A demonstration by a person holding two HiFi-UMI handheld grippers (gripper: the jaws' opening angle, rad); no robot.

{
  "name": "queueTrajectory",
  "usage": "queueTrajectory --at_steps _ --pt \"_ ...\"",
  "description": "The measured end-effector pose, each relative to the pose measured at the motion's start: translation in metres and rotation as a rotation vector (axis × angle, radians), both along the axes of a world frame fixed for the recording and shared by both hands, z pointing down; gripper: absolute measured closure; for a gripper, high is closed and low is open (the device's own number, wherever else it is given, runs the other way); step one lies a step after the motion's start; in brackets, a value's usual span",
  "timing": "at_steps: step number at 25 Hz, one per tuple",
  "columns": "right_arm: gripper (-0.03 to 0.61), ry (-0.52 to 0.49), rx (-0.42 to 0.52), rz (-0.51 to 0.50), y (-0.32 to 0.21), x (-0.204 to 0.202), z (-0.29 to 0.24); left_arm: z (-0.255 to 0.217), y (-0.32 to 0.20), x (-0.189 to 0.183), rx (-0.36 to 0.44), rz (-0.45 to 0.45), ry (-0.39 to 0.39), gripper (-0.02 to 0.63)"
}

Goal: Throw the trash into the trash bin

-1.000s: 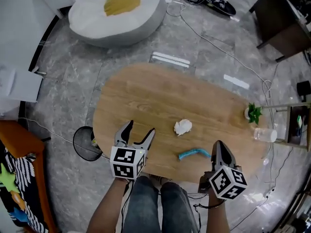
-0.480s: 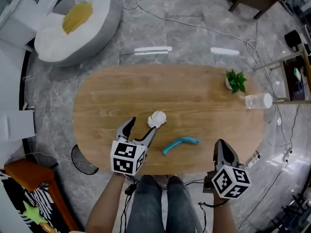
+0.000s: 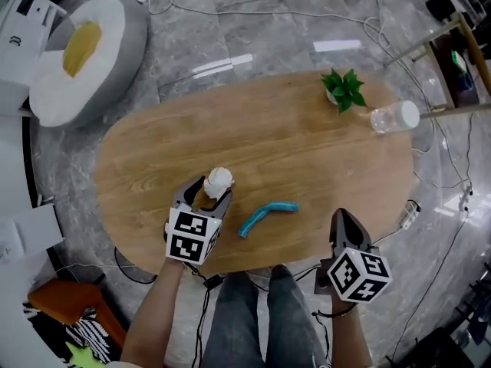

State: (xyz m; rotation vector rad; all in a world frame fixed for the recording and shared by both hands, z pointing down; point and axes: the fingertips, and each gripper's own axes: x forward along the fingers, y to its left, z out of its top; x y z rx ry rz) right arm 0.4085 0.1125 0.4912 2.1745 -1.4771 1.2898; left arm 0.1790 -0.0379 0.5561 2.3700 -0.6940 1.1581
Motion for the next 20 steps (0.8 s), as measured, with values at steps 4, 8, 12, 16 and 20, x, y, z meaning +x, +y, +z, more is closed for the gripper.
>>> queueTrajectory --at_steps 4,8,12,16,20 --pt "0.577 -0.002 -0.002 0.002 0.0 0.006 0.003 0.013 0.0 0.005 -0.016 0.022 -0.048 0.358" --pt "0.577 0.001 -0.008 -0.006 0.002 0.013 0.004 0.022 0.0 0.003 -0.023 0.009 -0.094 0.384" --pt "0.577 0.004 -0.011 -0.016 0.003 0.014 0.004 0.026 0.0 -0.001 -0.029 -0.02 -0.108 0.413" --pt "0.577 0.001 -0.008 -0.017 -0.001 0.013 0.002 0.026 -0.002 -0.002 -0.026 -0.045 -0.109 0.454" --pt "0.577 0.0 -0.002 -0.026 -0.006 0.011 0.001 0.024 -0.002 0.002 -0.02 -0.06 -0.094 0.505"
